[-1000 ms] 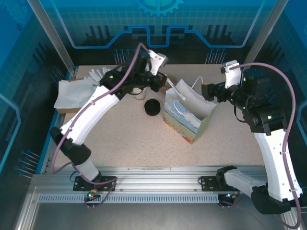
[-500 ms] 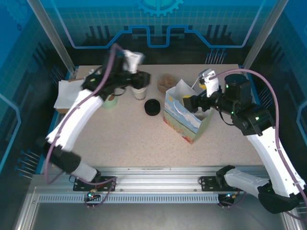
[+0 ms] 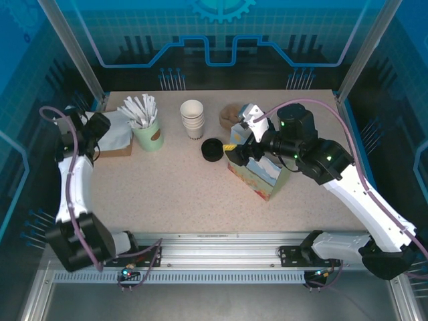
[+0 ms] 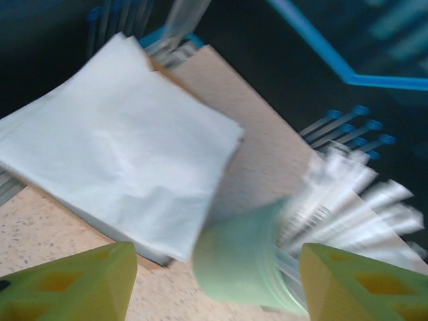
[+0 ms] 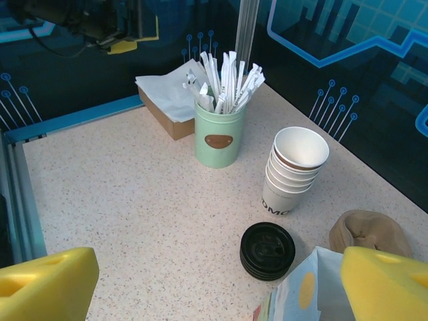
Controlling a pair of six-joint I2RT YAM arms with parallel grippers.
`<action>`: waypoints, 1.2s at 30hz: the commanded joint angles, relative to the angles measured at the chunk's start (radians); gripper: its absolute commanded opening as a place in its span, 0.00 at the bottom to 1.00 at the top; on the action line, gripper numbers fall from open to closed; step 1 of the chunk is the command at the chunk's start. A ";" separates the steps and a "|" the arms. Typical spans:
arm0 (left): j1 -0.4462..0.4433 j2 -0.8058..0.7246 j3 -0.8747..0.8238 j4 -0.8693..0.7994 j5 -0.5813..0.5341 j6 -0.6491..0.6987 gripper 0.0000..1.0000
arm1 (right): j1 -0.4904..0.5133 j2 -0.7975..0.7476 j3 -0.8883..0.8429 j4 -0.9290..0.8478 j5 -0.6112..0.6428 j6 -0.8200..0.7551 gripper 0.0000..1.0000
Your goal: Pack the takeout coffee
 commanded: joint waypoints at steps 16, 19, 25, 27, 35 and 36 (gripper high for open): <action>-0.040 0.635 0.388 -0.115 -0.107 0.051 0.78 | -0.025 -0.020 -0.043 0.063 0.024 -0.073 0.96; -0.052 0.704 0.451 -0.152 -0.124 0.071 0.78 | -0.032 -0.013 -0.038 0.060 0.013 -0.072 0.96; -0.057 0.795 0.524 -0.186 -0.130 0.087 0.77 | -0.044 -0.010 -0.037 0.055 0.010 -0.078 0.96; -0.062 0.824 0.544 -0.201 -0.138 0.100 0.76 | -0.047 -0.008 -0.035 0.054 0.008 -0.079 0.96; -0.081 0.876 0.602 -0.246 -0.142 0.150 0.63 | -0.052 -0.005 -0.041 0.051 0.010 -0.081 0.96; -0.082 0.876 0.602 -0.246 -0.141 0.153 0.60 | -0.052 -0.006 -0.042 0.051 0.010 -0.081 0.97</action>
